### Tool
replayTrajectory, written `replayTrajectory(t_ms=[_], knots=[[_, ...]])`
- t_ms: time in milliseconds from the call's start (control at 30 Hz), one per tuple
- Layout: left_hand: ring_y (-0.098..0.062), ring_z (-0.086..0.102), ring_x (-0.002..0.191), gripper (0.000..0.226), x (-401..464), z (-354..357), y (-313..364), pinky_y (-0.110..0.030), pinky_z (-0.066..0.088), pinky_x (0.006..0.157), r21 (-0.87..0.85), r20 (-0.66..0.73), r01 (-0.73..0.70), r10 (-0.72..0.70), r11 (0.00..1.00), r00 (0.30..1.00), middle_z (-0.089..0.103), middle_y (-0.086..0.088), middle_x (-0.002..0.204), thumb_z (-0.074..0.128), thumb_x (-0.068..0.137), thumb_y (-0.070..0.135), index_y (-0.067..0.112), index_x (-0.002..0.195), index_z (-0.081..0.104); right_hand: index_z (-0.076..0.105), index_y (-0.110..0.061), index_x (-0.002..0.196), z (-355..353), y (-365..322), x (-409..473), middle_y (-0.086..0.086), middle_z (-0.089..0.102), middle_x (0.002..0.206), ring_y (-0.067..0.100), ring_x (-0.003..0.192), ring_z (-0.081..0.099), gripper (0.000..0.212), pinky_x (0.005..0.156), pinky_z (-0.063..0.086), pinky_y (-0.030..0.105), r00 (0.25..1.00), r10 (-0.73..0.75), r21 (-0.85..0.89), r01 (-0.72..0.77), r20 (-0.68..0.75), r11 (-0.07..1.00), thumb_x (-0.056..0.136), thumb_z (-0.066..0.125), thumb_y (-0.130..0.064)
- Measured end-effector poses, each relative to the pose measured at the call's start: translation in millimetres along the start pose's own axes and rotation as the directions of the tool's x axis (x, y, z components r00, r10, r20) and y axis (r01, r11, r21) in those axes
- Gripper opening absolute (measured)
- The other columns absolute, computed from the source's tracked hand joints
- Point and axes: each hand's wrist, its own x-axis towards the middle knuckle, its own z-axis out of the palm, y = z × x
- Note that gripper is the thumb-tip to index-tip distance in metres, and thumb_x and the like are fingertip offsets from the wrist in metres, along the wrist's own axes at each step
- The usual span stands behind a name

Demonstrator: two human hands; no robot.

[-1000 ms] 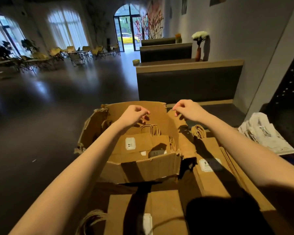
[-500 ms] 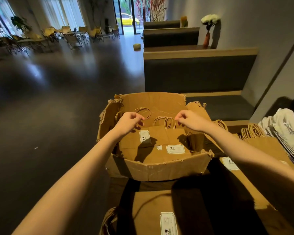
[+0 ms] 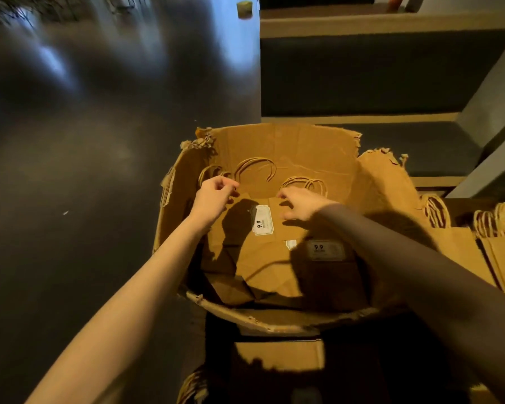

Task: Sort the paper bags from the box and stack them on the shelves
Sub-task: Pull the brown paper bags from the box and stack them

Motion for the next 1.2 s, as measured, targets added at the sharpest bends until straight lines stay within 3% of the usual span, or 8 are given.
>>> replayTrajectory(t_ms=[167,367,467,667,800,1067,1200], knots=[[-0.012,0.056,0.077,0.019,11,0,-8,-0.019,0.043,0.063,-0.036,-0.034,0.06,-0.061,0.998,0.998,0.062,-0.001,0.086,0.043,0.097,0.015,0.015,0.094,0.061,0.03,-0.016,0.144,27,-2,50,0.008,0.037,0.147,0.028,0.132,0.037,0.079,0.108,0.032,0.045,0.998,0.025,-0.04,-0.023,0.056,0.999,0.081,0.067,-0.046],[-0.013,0.057,0.077,0.021,11,-4,-17,-0.024,0.044,0.066,-0.065,-0.075,0.107,-0.111,0.992,0.991,0.064,-0.001,0.088,0.042,0.097,0.016,0.019,0.089,0.061,0.026,-0.012,0.144,49,-10,78,0.016,0.04,0.144,0.034,0.132,0.035,0.098,0.106,0.03,0.045,0.997,0.067,-0.023,-0.066,0.026,0.998,0.071,0.071,-0.058],[-0.012,0.057,0.075,0.02,10,-4,-17,-0.022,0.044,0.065,-0.076,-0.078,0.097,-0.103,0.992,0.992,0.063,0.001,0.084,0.043,0.097,0.016,0.019,0.089,0.061,0.024,-0.012,0.146,54,-13,85,0.012,0.036,0.147,0.034,0.134,0.031,0.103,0.108,0.027,0.045,0.997,0.07,-0.021,-0.07,-0.015,0.997,0.069,0.072,-0.06],[-0.011,0.056,0.071,0.021,11,-7,-19,-0.025,0.044,0.065,-0.108,-0.091,0.111,-0.121,0.988,0.988,0.062,0.003,0.078,0.044,0.097,0.016,0.021,0.084,0.06,0.029,-0.016,0.144,58,-28,97,0.016,0.032,0.138,0.036,0.129,0.028,0.103,0.107,0.026,0.045,0.993,0.111,-0.049,-0.109,0.033,0.993,0.064,0.075,-0.062],[-0.011,0.055,0.069,0.021,11,-8,-20,-0.024,0.043,0.062,-0.109,-0.094,0.109,-0.12,0.988,0.988,0.062,0.002,0.078,0.044,0.096,0.015,0.021,0.085,0.06,0.032,-0.015,0.14,61,-30,99,0.015,0.035,0.137,0.035,0.13,0.031,0.1,0.107,0.026,0.045,0.995,0.102,0.025,-0.102,0.009,0.994,0.062,0.079,-0.055],[-0.012,0.056,0.074,0.018,6,-9,-19,-0.025,0.044,0.064,-0.12,-0.091,0.115,-0.126,0.986,0.988,0.063,0.001,0.081,0.044,0.096,0.016,0.019,0.09,0.061,0.059,-0.014,0.115,40,-26,94,0.004,0.065,0.114,0.027,0.112,0.056,0.059,0.1,0.039,0.044,1.0,0.023,0.221,-0.023,0.003,0.975,0.068,0.08,-0.043],[-0.011,0.057,0.071,0.021,3,-10,-16,-0.022,0.044,0.063,-0.192,-0.085,0.091,-0.109,0.977,0.99,0.064,0.0,0.079,0.044,0.096,0.012,0.019,0.086,0.06,0.055,-0.01,0.127,17,-24,77,0.008,0.06,0.127,0.028,0.121,0.052,0.068,0.103,0.04,0.044,0.991,0.046,0.306,-0.005,-0.126,0.952,0.071,0.079,-0.041]])
